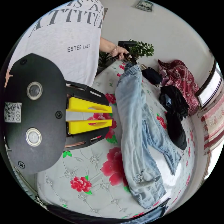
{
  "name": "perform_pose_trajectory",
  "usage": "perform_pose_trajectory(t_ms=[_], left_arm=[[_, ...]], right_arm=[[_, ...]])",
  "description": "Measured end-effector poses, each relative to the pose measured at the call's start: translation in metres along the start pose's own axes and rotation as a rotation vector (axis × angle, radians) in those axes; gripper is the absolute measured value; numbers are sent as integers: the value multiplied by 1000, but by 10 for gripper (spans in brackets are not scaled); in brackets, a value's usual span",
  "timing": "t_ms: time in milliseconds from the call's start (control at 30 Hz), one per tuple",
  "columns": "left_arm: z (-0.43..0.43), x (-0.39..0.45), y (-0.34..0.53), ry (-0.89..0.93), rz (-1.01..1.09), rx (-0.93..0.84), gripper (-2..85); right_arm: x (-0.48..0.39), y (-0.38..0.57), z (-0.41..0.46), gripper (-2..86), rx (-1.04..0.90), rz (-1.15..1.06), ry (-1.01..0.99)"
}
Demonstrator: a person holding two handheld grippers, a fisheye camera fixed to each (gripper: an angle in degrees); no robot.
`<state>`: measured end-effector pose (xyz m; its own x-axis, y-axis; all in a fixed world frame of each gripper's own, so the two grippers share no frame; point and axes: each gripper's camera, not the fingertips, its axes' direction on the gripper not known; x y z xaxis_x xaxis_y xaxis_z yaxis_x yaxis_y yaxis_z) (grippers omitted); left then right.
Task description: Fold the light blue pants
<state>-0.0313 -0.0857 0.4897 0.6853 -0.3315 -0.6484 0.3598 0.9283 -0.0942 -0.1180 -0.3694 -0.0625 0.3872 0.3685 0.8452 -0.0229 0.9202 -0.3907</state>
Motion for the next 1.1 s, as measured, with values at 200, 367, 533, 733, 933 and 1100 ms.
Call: perform_pose_trajectory(t_ms=[200, 367, 533, 733, 933, 1100], left_arm=[[-67, -70, -47, -380, -141, 107, 90], [-66, -83, -7, -486, -227, 74, 113], [-57, -84, 50, -382, -319, 62, 114], [-20, -40, 52, -256, -107, -30, 163], [-6, -18, 2, -363, -151, -74, 61], [-5, 28, -82, -337, 26, 36, 60]], right_arm=[[51, 22, 5, 70, 24, 156, -36], [118, 27, -16, 72, 112, 295, 16], [211, 15, -51, 72, 180, 450, 117], [329, 2, -85, 81, 280, 666, 140], [391, -2, -88, 75, 283, 761, 149], [393, -18, -100, 65, 306, 613, 107]])
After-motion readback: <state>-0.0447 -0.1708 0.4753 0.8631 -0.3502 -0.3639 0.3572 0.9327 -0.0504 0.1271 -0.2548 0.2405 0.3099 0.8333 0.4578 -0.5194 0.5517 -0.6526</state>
